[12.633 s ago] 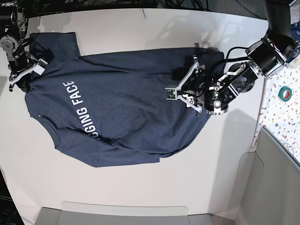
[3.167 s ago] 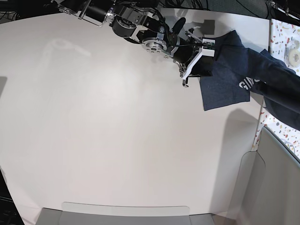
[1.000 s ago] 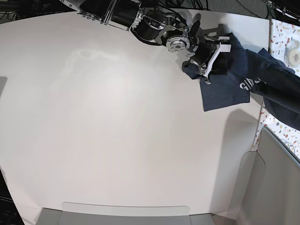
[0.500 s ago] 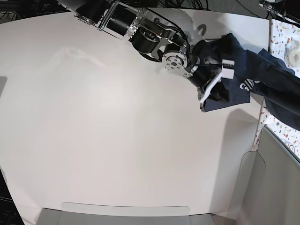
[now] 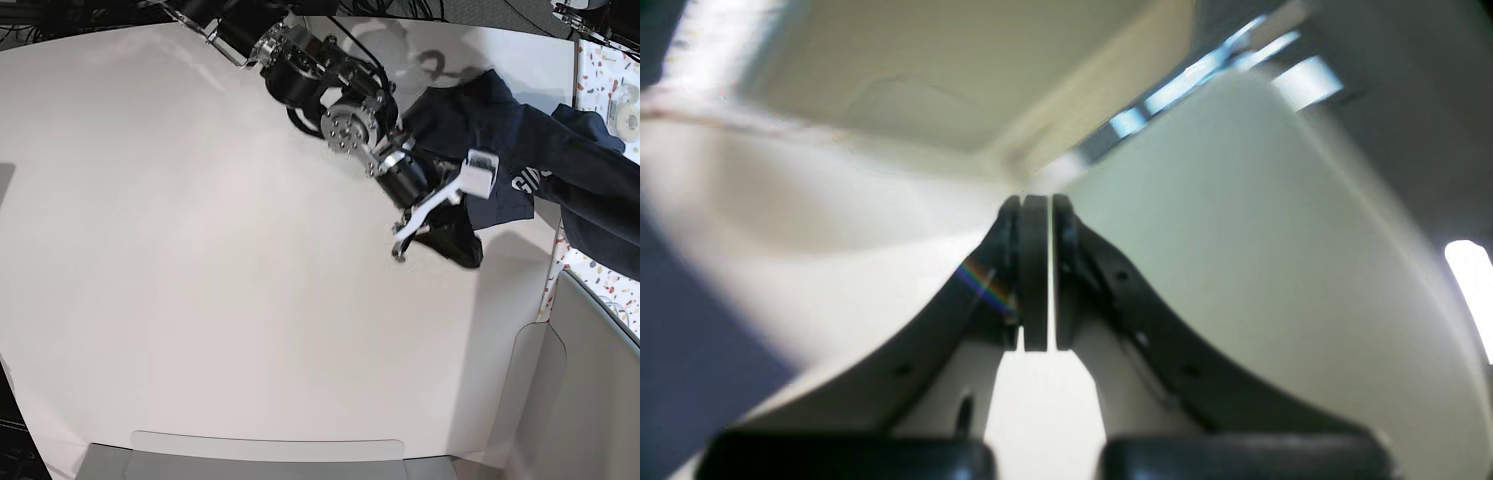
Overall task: Layout the t-shirt on the table in an organized manner, then fold the t-shirt properly
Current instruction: 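Lower the right gripper onto the t-shirt fabric beside the left gripper, then grasp the navy t-shirt edge with the right gripper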
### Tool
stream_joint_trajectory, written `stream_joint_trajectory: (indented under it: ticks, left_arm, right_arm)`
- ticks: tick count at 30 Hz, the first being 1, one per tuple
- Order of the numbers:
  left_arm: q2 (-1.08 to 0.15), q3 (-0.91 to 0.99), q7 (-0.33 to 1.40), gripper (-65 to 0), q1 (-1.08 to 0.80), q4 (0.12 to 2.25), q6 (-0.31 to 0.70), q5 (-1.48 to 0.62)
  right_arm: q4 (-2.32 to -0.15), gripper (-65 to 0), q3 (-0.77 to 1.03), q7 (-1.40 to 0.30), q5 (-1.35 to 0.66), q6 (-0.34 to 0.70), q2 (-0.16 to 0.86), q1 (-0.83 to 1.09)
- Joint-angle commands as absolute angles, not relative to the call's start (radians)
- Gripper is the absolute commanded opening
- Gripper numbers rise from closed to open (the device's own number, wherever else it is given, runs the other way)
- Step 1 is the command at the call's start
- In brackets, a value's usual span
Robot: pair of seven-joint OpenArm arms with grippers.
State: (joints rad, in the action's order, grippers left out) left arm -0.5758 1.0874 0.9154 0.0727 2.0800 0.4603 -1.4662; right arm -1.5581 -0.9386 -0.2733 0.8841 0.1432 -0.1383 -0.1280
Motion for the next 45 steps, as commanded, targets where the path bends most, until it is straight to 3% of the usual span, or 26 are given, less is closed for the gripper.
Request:
stream_joint_trajectory:
  ticks: [1,5,8,14,23,33,38,45]
  left_arm:
    - [-0.599,1.092,0.886,-65.0,0.082,2.087,0.458,-1.484]
    - [-0.599,1.092,0.891,-65.0,0.077,2.087,0.458,-1.484]
    - [-0.599,1.092,0.891,-65.0,0.076,2.086,0.458,-1.484]
    - [-0.596,1.092,0.894,-65.0,0.077,2.083,0.458,-1.484]
    - [-0.576,1.070,0.894,-65.0,0.079,2.083,0.458,-1.484]
    - [-0.576,1.070,0.894,-65.0,0.081,2.083,0.458,-1.484]
    - [-0.576,1.070,0.894,-65.0,0.081,2.083,0.458,-1.484]
    - [-0.576,1.070,0.894,-65.0,0.082,2.083,0.458,-1.484]
  right_arm:
    - [-1.546,-62.7,-0.989,-0.254,0.886,0.202,-0.157,-0.094]
    - [-1.515,-47.9,-1.152,-0.360,0.862,0.308,-0.084,-0.114]
    - [-1.518,-41.1,-1.199,-0.440,0.858,0.329,-0.062,-0.140]
    - [-1.517,-40.8,-1.198,-0.437,0.848,0.381,-0.047,-0.170]
    - [-1.363,-40.6,-1.205,-0.437,0.618,0.415,-0.099,-0.352]
    - [-1.392,-39.1,-1.218,-0.437,0.343,0.648,-0.099,-0.472]
    - [-1.326,-39.2,-1.218,-0.400,0.186,0.654,-0.108,-0.506]
    - [-1.069,-39.2,-1.221,-0.240,0.174,0.653,-0.157,-0.506]
